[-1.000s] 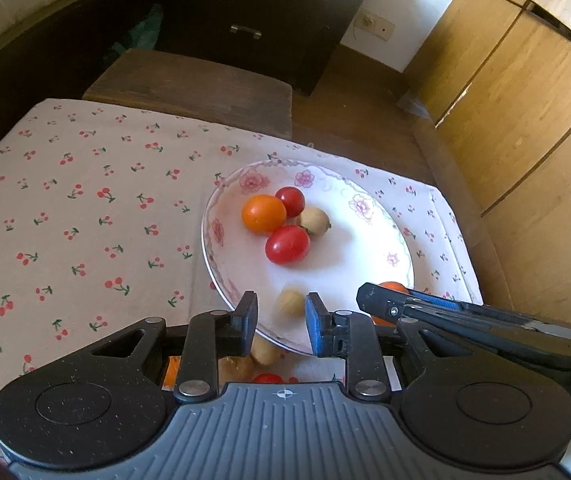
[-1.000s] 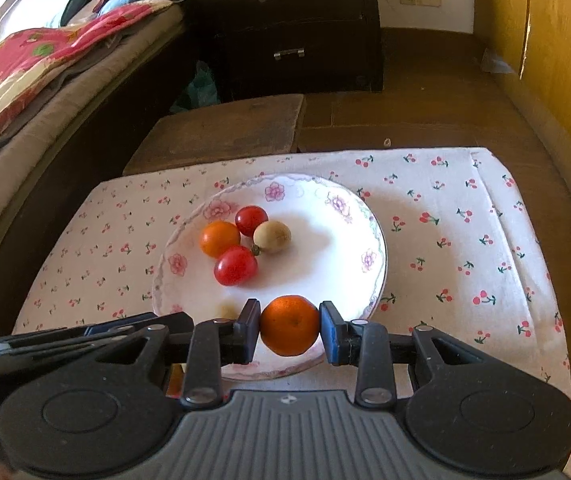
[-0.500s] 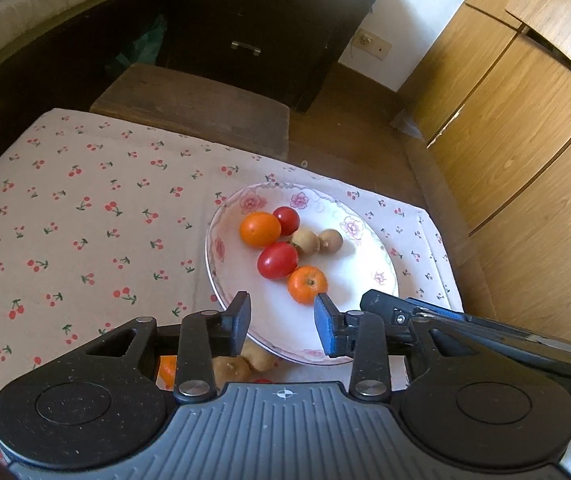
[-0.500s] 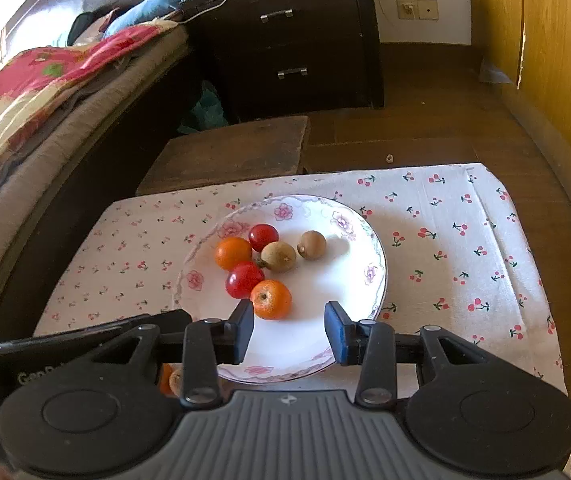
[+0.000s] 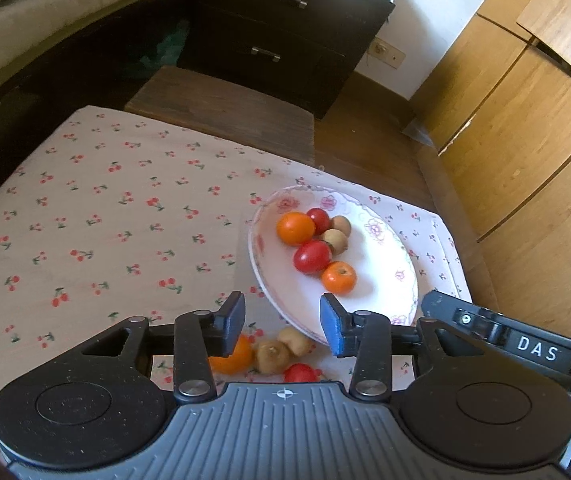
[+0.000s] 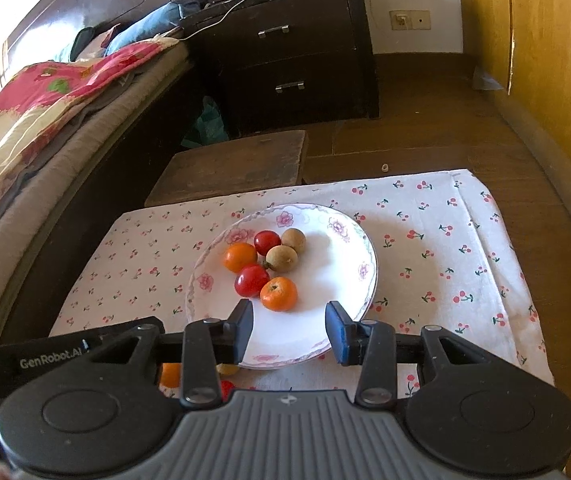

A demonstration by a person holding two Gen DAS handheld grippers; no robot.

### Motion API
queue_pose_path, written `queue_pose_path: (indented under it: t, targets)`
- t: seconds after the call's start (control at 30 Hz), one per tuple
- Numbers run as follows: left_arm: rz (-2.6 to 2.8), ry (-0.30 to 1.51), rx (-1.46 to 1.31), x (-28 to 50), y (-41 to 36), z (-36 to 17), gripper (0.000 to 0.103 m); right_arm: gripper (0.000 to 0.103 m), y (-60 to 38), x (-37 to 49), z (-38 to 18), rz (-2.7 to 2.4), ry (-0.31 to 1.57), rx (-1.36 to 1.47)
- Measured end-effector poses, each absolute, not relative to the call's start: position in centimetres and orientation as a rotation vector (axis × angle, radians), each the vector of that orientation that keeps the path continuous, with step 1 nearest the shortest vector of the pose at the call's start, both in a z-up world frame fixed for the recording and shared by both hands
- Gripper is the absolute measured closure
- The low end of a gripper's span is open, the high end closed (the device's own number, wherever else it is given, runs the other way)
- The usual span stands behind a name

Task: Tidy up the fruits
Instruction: 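Withdraw both tools from the bowl back to the remaining fruits, then close the right gripper on a red tomato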

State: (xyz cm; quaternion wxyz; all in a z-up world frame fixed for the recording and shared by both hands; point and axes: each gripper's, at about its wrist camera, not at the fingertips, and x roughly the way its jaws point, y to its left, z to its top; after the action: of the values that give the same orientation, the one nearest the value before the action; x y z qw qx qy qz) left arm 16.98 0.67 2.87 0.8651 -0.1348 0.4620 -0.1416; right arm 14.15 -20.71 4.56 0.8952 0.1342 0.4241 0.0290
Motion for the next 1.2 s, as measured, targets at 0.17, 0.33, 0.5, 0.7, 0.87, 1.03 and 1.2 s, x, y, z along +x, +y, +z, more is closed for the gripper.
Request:
queue_pose_path:
  t: [0.17,0.33,0.5,0.7,0.87,1.03,1.2]
  targets:
    - [-0.285,0.98,-0.285,16.5,1.5,2.7,0.051,0.063,-19.3,13.5,4.0,0.092,0.907,0.26]
    - [-0.287,0.988,-0.287,16.1,2.0,2.7,0.049,0.063,-17.2,12.7,2.9,0.138,0.953,0.228]
    - [-0.294,0.998,-0.281,16.0,1.9,2.5,0.048,0.063,-15.2,12.5,1.7,0.178,0.997,0.19]
    - [-0.29,1.005,-0.29,16.1,2.2,2.3,0.047,0.063,-14.1,13.1,0.4,0.207,1.038,0.186]
    - [-0.288,1.015,-0.306,16.3,2.5,2.1,0.047,0.063,-13.5,13.7,-1.0,0.215,1.08,0.171]
    - [-0.294,1.018,-0.298,16.3,2.3,2.0,0.045,0.064,-13.1,14.4,-2.1,0.209,1.096,0.15]
    - [-0.288,1.034,-0.287,16.5,2.2,1.4,0.045,0.073,-13.1,14.5,-2.6,0.215,1.105,0.137]
